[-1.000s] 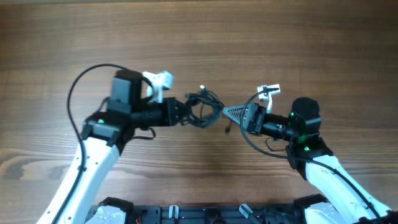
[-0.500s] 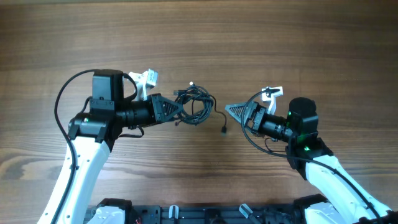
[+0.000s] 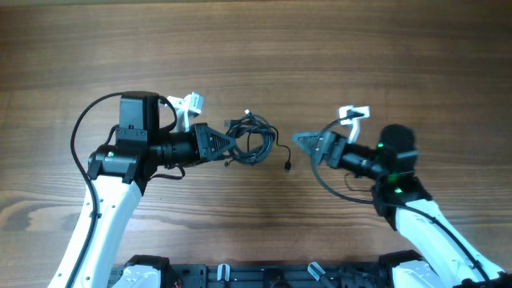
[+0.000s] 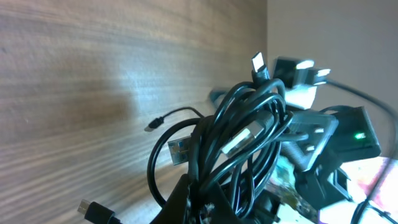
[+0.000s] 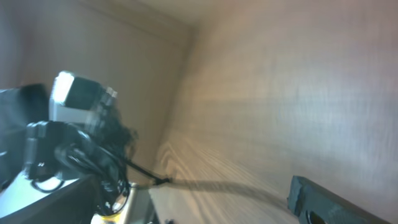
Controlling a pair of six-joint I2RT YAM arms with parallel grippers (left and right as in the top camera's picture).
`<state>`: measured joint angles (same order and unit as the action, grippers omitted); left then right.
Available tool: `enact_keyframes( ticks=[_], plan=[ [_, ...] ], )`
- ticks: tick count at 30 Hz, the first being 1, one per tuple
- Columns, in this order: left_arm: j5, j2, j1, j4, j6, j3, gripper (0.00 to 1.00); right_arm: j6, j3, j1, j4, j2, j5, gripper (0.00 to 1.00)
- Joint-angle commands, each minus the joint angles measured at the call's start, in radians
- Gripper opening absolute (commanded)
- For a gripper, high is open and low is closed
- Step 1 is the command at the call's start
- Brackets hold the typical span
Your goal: Untangle cables
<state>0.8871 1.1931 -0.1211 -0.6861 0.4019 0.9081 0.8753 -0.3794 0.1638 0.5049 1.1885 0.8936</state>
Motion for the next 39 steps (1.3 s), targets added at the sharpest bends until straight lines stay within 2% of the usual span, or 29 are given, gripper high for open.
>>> enact_keyframes(
  ticks=[1,7,13,16,20,22,26,33,35,39],
  plan=[
    [0.111,-0.017,0.006,-0.003,-0.001,0.006,0.04,-0.085,-0.006,-0.121,0.107,-0.013,0.180,1.00],
    [0.119,-0.017,0.006,-0.003,-0.001,0.006,0.04,-0.071,-0.007,-0.320,0.159,-0.042,0.307,1.00],
    [0.119,-0.017,0.006,-0.003,0.000,0.006,0.04,-0.146,-0.007,-0.421,0.143,-0.056,0.276,0.99],
    [0.119,-0.017,0.006,-0.003,0.000,0.006,0.04,-0.245,-0.007,-0.433,0.046,-0.056,0.103,0.99],
    [0.119,-0.017,0.006,-0.003,0.000,0.006,0.04,-0.300,-0.007,-0.433,-0.135,-0.056,-0.322,1.00],
    [0.119,-0.017,0.006,-0.003,0.013,0.006,0.04,-0.295,-0.007,-0.433,-0.148,-0.057,-0.348,1.00],
    [0.119,-0.017,0.006,-0.001,0.060,0.006,0.04,-0.244,-0.007,-0.432,-0.147,-0.093,-0.208,1.00],
    [0.119,-0.017,0.006,0.018,0.172,0.006,0.04,-0.122,-0.006,-0.414,-0.148,-0.166,0.299,1.00],
    [0.119,-0.017,0.006,0.032,0.201,0.006,0.04,-0.103,-0.006,-0.387,-0.147,-0.168,0.357,0.99],
    [0.119,-0.017,0.006,0.055,0.262,0.006,0.04,-0.083,-0.006,-0.292,-0.144,-0.167,0.353,0.99]
  ],
)
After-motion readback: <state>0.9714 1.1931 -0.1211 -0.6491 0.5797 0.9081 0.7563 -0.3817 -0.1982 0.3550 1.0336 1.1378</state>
